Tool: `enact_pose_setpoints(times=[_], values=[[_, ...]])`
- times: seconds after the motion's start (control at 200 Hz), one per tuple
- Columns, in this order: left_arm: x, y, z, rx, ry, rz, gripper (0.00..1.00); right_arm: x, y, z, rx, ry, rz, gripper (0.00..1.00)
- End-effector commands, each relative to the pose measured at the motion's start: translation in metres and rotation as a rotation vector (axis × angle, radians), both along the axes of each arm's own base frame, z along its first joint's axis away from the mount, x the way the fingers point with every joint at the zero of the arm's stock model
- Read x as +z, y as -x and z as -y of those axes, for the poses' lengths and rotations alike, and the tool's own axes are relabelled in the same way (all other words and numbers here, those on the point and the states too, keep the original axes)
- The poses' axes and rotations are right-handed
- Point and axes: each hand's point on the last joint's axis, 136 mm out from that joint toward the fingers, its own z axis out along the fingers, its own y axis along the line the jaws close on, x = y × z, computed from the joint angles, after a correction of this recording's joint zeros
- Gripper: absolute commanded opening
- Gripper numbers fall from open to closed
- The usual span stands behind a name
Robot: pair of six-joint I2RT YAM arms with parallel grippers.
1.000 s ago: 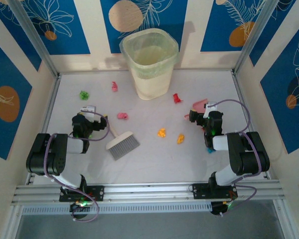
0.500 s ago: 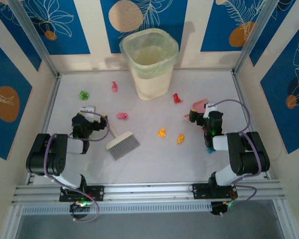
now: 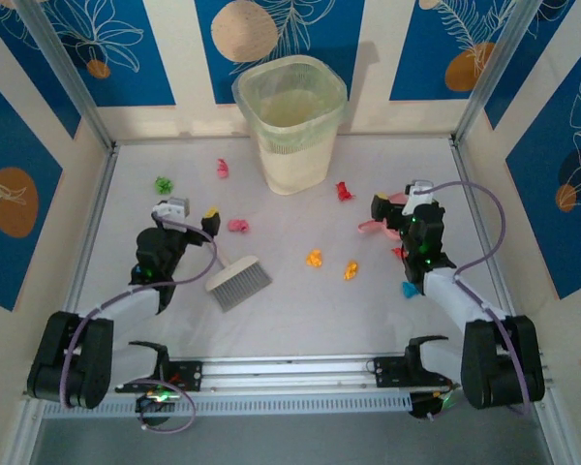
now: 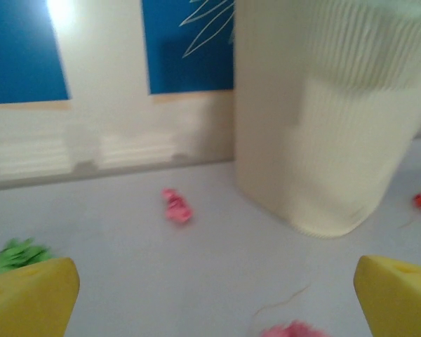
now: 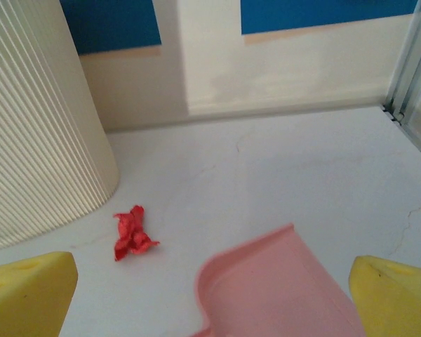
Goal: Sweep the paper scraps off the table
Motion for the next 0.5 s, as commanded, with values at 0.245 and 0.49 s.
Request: enact_pose_setpoints(times=[0.245, 0.49], values=[[0.036, -0.019, 0.034, -0.214, 0.485, -0.155, 1.0, -0.003, 0.047, 0.035, -0.258, -0.574, -0.213, 0.99], [0.042, -0.026, -0.008, -0.137, 0.735, -0.078, 1.0, -0.013, 0.053, 0.052, -0.372, -0.656, -0.304, 0.99]])
